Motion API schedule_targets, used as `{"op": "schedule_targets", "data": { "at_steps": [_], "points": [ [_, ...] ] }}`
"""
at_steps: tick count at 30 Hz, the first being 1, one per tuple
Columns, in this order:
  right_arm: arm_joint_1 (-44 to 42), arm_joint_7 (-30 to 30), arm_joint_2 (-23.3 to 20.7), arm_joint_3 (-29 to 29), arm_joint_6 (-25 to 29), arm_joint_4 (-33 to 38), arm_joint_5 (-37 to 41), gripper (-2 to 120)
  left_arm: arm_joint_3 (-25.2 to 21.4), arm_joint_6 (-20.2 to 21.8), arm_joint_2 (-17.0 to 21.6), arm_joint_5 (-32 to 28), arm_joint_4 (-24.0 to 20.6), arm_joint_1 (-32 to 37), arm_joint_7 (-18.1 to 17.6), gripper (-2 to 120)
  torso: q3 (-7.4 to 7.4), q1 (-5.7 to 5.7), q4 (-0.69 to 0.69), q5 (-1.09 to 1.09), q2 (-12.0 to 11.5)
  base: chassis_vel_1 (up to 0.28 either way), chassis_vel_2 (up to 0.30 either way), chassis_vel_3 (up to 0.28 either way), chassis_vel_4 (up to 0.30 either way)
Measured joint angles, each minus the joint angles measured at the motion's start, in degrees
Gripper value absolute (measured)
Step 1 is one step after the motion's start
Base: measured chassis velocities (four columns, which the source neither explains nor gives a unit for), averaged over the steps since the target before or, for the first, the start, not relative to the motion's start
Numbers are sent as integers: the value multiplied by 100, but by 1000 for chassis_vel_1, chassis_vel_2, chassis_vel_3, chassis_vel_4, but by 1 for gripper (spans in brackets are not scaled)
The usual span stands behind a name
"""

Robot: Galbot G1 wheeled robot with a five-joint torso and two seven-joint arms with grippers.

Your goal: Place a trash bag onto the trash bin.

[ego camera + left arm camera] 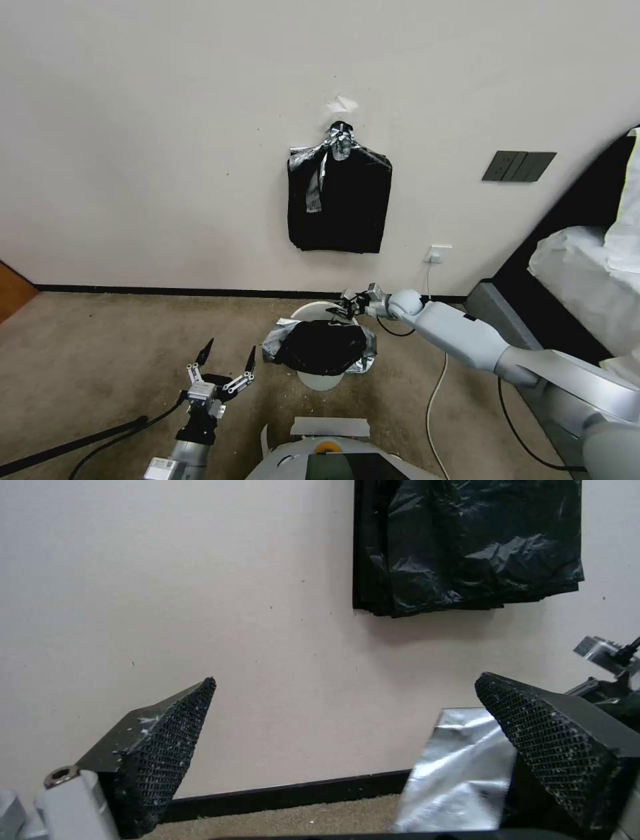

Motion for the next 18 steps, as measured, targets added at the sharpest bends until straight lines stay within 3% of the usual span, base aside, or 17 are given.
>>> {"op": "schedule_targets", "data": {
  "at_steps": [4, 6, 10, 18],
  "points": [
    [-240, 444, -231, 190, -365, 521, 146, 6, 7, 52, -4, -59, -18, -35, -3, 100, 0, 0, -2, 0, 0, 0, 0, 0, 0],
    [-606, 974, -396, 603, -848, 1052, 423, 6, 8, 88, -2, -96, -26, -77, -10, 100, 0, 0, -2, 1, 0, 0, 0, 0, 0],
    [-1030, 1560, -529, 1156, -1239, 1484, 795, 6, 3, 105, 55, -125, -27, -98, -11, 100, 0, 0, -3, -1, 0, 0, 0, 0, 0],
    [-2394, 3960, -370, 2575, -1861, 2575, 1666, 6, -28, 238, 112, -304, -68, -220, -47, 100, 0, 0, -1, 0, 0, 0, 0, 0, 0]
  ]
}}
